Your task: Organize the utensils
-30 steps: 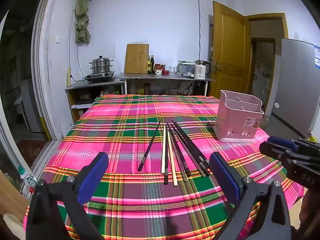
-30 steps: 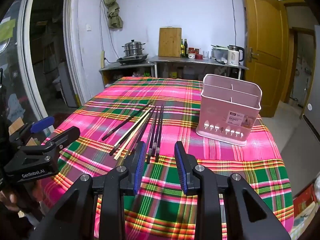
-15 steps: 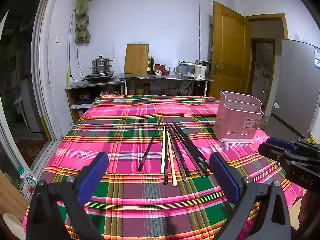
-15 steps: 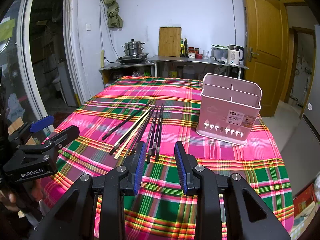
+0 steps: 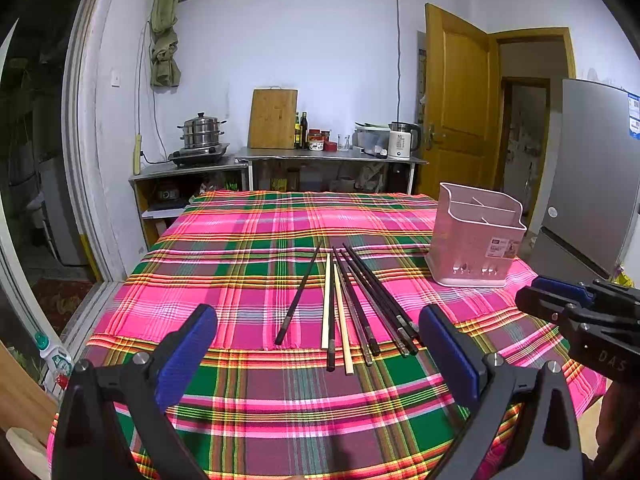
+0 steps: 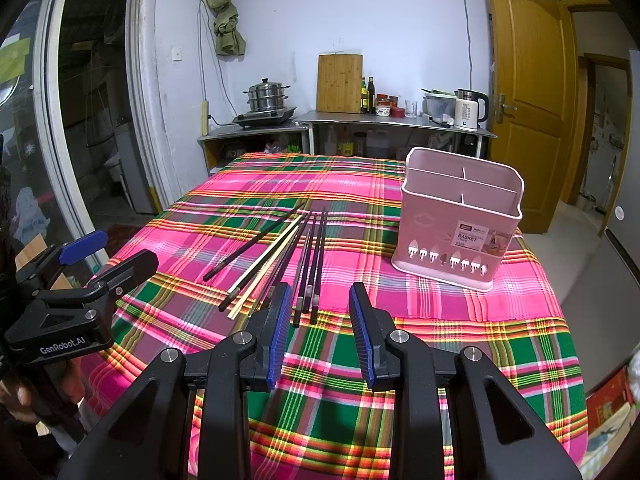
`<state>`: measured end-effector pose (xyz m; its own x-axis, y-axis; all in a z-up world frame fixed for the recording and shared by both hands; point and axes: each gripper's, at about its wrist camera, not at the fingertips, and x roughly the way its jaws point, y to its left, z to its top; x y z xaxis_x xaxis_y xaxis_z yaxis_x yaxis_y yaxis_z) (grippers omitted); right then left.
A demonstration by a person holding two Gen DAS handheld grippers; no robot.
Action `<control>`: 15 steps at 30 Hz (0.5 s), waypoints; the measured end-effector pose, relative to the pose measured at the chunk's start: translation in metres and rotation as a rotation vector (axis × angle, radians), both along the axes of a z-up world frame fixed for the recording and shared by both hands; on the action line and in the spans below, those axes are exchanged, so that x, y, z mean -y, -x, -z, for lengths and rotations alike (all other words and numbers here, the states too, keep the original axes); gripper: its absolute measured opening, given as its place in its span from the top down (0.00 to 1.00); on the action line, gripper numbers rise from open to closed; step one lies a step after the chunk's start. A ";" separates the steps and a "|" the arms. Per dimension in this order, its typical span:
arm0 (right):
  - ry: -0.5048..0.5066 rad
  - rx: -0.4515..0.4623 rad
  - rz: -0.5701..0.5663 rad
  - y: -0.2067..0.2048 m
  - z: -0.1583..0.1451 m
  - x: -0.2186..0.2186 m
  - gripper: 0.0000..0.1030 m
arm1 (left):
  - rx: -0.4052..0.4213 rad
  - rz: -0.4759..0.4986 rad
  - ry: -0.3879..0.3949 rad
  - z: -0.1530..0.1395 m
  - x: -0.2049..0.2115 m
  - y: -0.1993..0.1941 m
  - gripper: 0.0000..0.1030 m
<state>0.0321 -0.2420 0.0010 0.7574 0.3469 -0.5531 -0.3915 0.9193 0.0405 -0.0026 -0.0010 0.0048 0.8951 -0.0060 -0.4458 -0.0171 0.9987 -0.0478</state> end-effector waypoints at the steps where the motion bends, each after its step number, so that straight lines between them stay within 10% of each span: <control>1: 0.000 0.000 0.000 0.000 0.000 0.000 0.70 | 0.000 0.000 0.001 0.000 0.000 0.000 0.01; 15: 0.000 -0.001 0.000 0.000 0.000 0.000 0.70 | -0.002 0.003 0.000 -0.004 0.004 0.000 0.01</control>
<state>0.0322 -0.2421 0.0011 0.7572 0.3463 -0.5538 -0.3911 0.9195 0.0403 -0.0027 -0.0050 0.0090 0.8940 -0.0084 -0.4480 -0.0146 0.9987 -0.0480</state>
